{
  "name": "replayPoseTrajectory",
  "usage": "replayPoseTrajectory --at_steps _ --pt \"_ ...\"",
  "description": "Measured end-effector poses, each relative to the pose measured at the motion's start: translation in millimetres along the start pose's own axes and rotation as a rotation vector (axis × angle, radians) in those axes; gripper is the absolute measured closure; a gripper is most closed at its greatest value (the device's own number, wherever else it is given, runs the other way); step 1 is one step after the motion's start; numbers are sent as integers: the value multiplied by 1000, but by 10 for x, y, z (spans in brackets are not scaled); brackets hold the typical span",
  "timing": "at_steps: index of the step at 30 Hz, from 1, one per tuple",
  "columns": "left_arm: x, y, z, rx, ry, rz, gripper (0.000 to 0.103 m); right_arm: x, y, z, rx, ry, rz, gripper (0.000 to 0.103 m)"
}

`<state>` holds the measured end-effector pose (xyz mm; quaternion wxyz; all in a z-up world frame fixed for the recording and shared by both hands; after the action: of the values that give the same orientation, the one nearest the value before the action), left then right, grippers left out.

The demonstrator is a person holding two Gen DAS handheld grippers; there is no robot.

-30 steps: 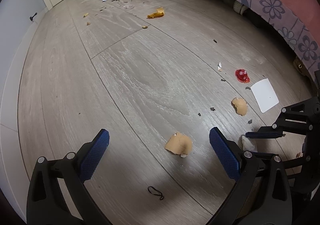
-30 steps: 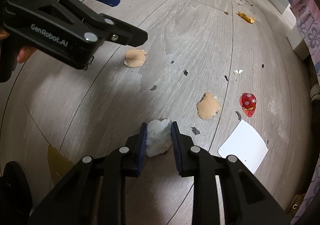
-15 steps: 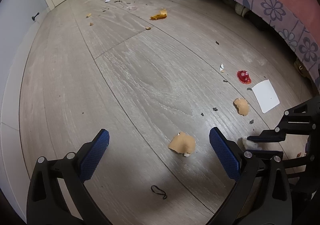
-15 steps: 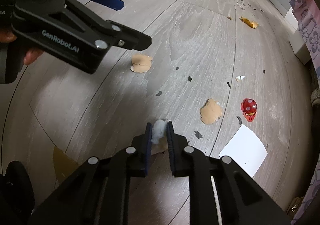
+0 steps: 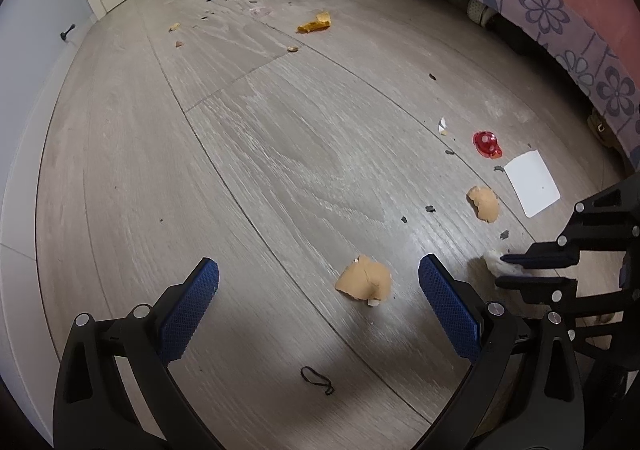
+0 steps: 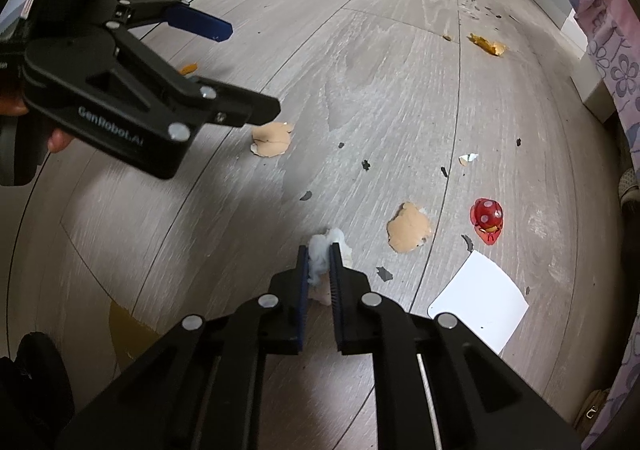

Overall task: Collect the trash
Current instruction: 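Lift the tissue with the right tool while the left tool approaches the tan paper scrap, then close the left tool on the tan paper scrap and lift it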

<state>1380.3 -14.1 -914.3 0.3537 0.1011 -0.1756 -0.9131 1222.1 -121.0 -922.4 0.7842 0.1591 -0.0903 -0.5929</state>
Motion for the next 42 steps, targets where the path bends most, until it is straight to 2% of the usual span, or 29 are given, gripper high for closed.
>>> replayPoseTrajectory --at_steps 11,18,22,26,31,37,42 --pt "110 -38 -66 -5 -11 -36 6 62 7 26 10 -2 -22 92" --pt "148 -74 -89 23 -4 -42 6 69 -7 43 14 -1 -23 92" --pt "178 -108 -134 8 24 -71 16 67 2 66 23 7 -31 92" --pt "196 -129 -160 3 45 -83 20 73 4 85 31 10 -33 92" --pt "224 -143 -183 -6 42 -89 32 80 -7 90 36 13 -36 92" --pt "265 -194 -215 -19 24 -87 34 72 1 107 41 20 -35 92" --pt "298 -191 -233 -20 9 -87 46 86 -10 108 40 20 -38 92"
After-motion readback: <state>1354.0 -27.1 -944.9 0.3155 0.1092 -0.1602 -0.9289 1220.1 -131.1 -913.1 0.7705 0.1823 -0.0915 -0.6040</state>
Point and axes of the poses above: each gripper's, at about its wrist camera, not at the fingertips, and z roughly against the way its jaws point, x to its right, y to its top, the point moved 3 cm from there along -z, roughly the way its jaws point, and after that the axes turned 2 degrees about -x, right-handed, at the moved point
